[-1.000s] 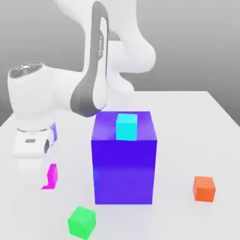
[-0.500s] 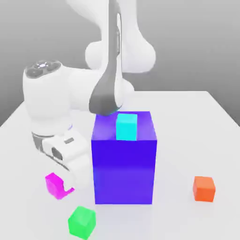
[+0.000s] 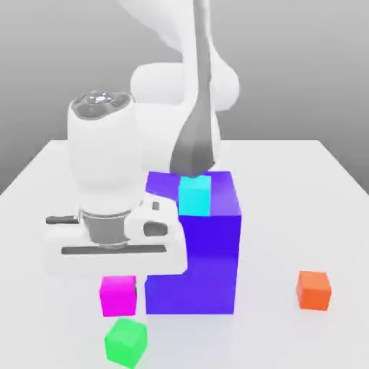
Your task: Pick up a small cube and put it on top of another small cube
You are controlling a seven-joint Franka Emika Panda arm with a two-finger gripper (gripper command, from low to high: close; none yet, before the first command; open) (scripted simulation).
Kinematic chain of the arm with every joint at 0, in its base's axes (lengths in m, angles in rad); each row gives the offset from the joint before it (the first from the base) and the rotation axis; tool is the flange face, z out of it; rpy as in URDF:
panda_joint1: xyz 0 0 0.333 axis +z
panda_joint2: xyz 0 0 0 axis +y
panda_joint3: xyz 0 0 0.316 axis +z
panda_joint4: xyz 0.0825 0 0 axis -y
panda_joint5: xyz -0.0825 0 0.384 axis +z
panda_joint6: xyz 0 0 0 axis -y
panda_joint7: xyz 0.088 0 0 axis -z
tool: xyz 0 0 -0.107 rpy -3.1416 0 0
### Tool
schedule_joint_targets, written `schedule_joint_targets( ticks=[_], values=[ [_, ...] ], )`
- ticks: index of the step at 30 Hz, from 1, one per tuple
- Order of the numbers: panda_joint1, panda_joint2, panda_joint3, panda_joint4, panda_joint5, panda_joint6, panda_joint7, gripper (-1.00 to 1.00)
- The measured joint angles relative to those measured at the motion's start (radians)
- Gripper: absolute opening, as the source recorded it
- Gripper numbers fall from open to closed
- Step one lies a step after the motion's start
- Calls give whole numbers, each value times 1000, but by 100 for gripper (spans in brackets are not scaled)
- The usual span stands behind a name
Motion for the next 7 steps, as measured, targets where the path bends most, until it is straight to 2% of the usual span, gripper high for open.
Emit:
schedule_joint_targets(
  ticks=[3, 4, 7],
  values=[
    [-5, 72, 9, 4, 14, 66, -13, -100],
    [-6, 97, 11, 5, 17, 88, -16, 100],
    [-6, 97, 11, 5, 17, 88, -16, 100]
  ],
)
